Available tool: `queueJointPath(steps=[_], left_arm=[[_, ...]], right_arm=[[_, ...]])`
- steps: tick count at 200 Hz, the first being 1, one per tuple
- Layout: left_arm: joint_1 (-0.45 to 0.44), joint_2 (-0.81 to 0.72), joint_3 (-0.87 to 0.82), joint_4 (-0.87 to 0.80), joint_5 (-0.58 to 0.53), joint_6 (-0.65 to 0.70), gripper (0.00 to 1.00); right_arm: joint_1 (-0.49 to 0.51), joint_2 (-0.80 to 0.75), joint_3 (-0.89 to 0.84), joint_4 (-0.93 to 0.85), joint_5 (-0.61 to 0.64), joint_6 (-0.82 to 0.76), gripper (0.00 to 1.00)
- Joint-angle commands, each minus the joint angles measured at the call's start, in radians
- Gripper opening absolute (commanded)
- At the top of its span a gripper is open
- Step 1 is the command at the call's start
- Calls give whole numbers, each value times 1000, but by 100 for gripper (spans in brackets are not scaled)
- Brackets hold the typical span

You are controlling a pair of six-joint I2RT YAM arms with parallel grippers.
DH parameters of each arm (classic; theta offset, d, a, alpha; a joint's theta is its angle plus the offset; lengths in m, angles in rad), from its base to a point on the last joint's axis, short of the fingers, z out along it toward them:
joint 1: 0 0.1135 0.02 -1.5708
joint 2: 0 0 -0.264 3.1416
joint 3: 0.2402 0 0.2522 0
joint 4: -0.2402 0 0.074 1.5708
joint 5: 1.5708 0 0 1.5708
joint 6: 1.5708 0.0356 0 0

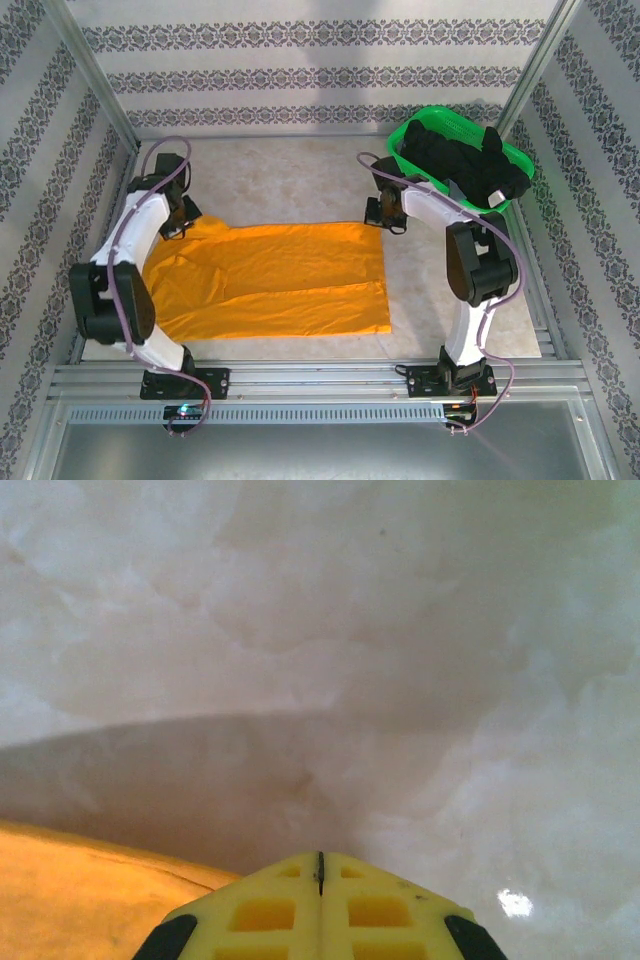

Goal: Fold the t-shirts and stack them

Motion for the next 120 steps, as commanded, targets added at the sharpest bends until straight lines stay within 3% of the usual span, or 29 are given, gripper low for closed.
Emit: queueJointPath(steps=[1,76,120], left_arm=[[-7,-133,-81,-84,-58,-46,0],[-4,-491,-300,-272,-159,-125,0],[2,-575,-401,-303,-209,-151,0]], right_arm=[[23,-74,-48,9,-28,-26,0],[71,-282,-255,-48,-30,4,0],[88,-367,-369,-80,-66,19,0]])
